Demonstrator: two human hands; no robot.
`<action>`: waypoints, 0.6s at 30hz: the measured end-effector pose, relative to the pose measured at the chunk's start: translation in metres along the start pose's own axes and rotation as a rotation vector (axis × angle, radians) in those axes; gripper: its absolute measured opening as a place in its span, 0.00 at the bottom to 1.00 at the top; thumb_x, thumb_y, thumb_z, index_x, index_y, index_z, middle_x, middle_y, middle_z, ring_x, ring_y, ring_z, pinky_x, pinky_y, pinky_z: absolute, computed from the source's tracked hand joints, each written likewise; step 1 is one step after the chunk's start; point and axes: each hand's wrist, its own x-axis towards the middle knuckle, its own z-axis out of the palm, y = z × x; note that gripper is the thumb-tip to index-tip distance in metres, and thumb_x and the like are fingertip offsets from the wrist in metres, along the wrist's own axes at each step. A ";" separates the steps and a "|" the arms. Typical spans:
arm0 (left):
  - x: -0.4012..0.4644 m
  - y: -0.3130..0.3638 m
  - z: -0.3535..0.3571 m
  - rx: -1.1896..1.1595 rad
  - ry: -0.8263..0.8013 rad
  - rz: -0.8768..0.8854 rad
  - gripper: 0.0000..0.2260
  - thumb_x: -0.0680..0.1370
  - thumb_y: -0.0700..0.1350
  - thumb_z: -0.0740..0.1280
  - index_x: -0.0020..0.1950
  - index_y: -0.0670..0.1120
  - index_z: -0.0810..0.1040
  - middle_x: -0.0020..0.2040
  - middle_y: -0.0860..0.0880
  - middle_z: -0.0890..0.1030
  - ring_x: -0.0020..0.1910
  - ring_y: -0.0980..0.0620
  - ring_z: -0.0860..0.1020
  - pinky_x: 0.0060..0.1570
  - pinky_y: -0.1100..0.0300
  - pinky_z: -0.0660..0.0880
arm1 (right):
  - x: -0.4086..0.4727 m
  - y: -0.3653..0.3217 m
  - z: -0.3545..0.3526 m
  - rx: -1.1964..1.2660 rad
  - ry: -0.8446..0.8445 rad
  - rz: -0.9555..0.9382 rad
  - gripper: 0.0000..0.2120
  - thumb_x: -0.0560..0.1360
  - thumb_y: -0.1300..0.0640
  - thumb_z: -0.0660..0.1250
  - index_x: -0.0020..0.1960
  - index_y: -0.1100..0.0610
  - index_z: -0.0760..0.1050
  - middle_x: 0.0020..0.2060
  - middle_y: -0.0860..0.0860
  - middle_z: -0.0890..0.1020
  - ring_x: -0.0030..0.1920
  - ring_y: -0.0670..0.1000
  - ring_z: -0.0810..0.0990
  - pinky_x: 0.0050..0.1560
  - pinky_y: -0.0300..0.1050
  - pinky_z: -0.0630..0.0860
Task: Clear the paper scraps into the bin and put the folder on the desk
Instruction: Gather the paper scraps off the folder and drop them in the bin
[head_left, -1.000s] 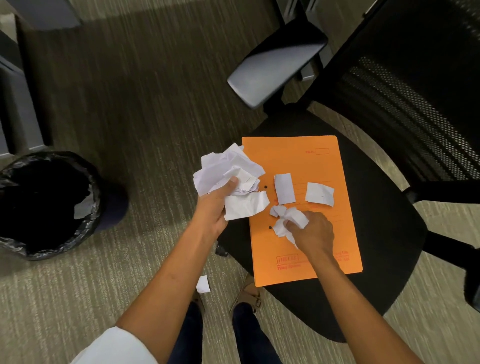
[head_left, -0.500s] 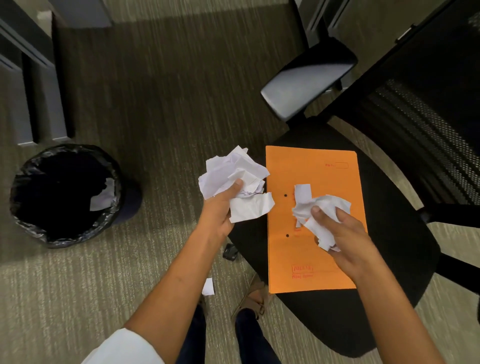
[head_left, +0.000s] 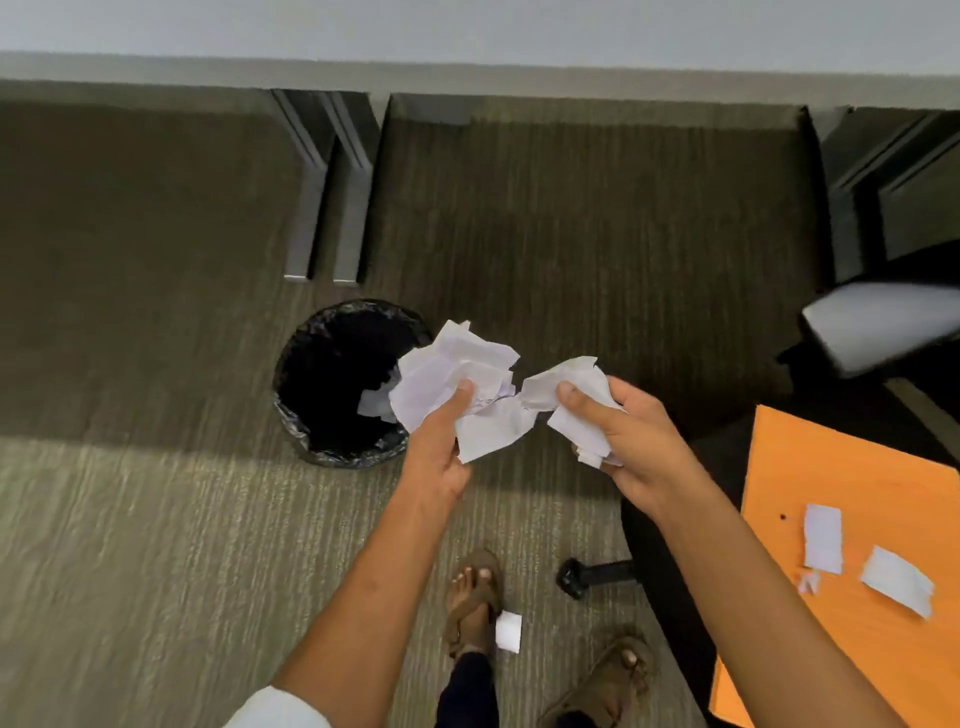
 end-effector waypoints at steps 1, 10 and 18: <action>0.003 0.017 -0.011 -0.012 0.036 0.024 0.26 0.70 0.39 0.74 0.66 0.43 0.74 0.53 0.41 0.85 0.50 0.43 0.85 0.41 0.47 0.83 | 0.009 0.000 0.019 -0.018 -0.015 0.016 0.12 0.73 0.51 0.75 0.55 0.52 0.82 0.51 0.54 0.87 0.47 0.51 0.84 0.37 0.43 0.78; 0.041 0.114 -0.107 -0.135 0.260 0.075 0.19 0.79 0.38 0.67 0.71 0.39 0.72 0.65 0.37 0.79 0.63 0.40 0.79 0.63 0.40 0.75 | 0.084 0.002 0.158 -0.040 -0.094 0.157 0.06 0.73 0.51 0.76 0.48 0.49 0.82 0.34 0.44 0.87 0.35 0.44 0.83 0.30 0.39 0.76; 0.064 0.143 -0.143 -0.213 0.366 0.038 0.19 0.79 0.36 0.67 0.70 0.39 0.72 0.64 0.37 0.79 0.62 0.39 0.79 0.57 0.40 0.78 | 0.137 0.026 0.216 0.018 -0.094 0.313 0.06 0.74 0.52 0.76 0.48 0.51 0.81 0.41 0.50 0.86 0.37 0.48 0.82 0.30 0.41 0.76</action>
